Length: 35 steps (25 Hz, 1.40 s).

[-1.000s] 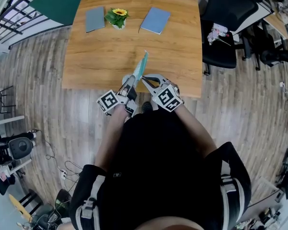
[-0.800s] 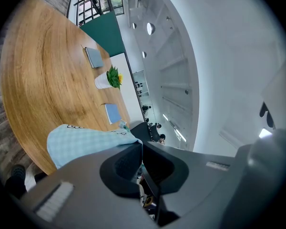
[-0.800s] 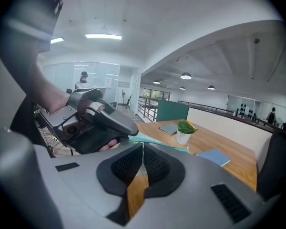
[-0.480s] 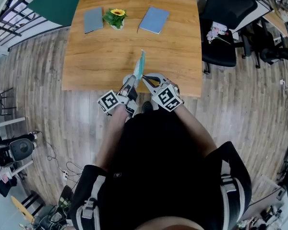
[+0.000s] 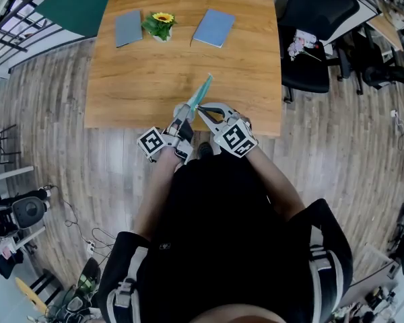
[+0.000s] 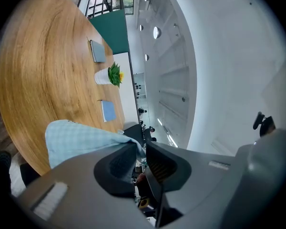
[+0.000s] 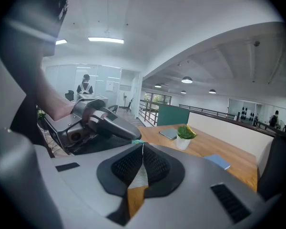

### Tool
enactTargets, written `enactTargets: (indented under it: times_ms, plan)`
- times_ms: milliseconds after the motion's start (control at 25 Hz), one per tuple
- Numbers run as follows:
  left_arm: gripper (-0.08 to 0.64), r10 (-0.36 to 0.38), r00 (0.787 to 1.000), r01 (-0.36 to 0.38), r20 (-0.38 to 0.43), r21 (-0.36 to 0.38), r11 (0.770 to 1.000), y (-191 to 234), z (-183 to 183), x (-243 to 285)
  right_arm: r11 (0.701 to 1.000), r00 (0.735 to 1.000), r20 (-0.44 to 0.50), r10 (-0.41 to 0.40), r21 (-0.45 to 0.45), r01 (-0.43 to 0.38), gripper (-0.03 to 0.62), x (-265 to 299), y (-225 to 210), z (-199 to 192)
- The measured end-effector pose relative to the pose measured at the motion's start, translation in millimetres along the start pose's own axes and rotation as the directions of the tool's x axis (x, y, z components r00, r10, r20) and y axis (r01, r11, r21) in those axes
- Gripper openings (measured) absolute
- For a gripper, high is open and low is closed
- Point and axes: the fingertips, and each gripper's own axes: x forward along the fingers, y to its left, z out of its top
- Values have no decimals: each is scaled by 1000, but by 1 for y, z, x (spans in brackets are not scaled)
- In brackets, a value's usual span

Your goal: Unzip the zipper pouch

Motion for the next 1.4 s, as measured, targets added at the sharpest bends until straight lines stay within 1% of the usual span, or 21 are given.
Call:
enactTargets:
  times_ms: [160, 320, 360, 480, 560, 680, 880, 1000, 1160, 1400]
  plan:
    - [59, -37, 999, 37, 4, -36, 999, 1, 1, 1, 1000, 1000, 27, 5, 9, -5, 6, -3, 2, 4]
    - [67, -97, 995, 99, 20, -116, 988, -2, 3, 3, 1000, 998, 57, 9, 25, -10, 5, -4, 2, 9]
    - [67, -101, 995, 102, 18, -118, 988, -3, 3, 4, 1000, 998, 56, 10, 23, -12, 6, -3, 2, 9]
    - [10, -87, 996, 87, 6, -94, 992, -2, 2, 4, 1000, 999, 50, 15, 11, -15, 6, -2, 3, 8]
    - [2, -78, 997, 79, 7, -91, 993, -2, 1, 3, 1000, 999, 42, 5, 4, -5, 6, -2, 2, 6]
    - [0, -75, 997, 76, 12, -93, 993, -3, 2, 3, 1000, 999, 37, -13, 3, 13, 6, -1, -1, 5]
    - [-3, -91, 996, 93, 28, -114, 989, -7, 4, 3, 999, 999, 37, -29, 22, 28, 6, 0, -5, 6]
    - [-3, -92, 995, 94, 24, -104, 990, -8, 5, 2, 999, 999, 33, -34, 36, 33, 6, 1, -7, 5]
    - [-3, -95, 995, 95, 13, -85, 992, -9, 3, 1, 995, 998, 35, -55, 81, 52, 6, 0, -13, 1]
    - [-3, -88, 996, 89, 10, -84, 993, -10, 2, 2, 996, 998, 33, -55, 75, 53, 6, -2, -15, 0]
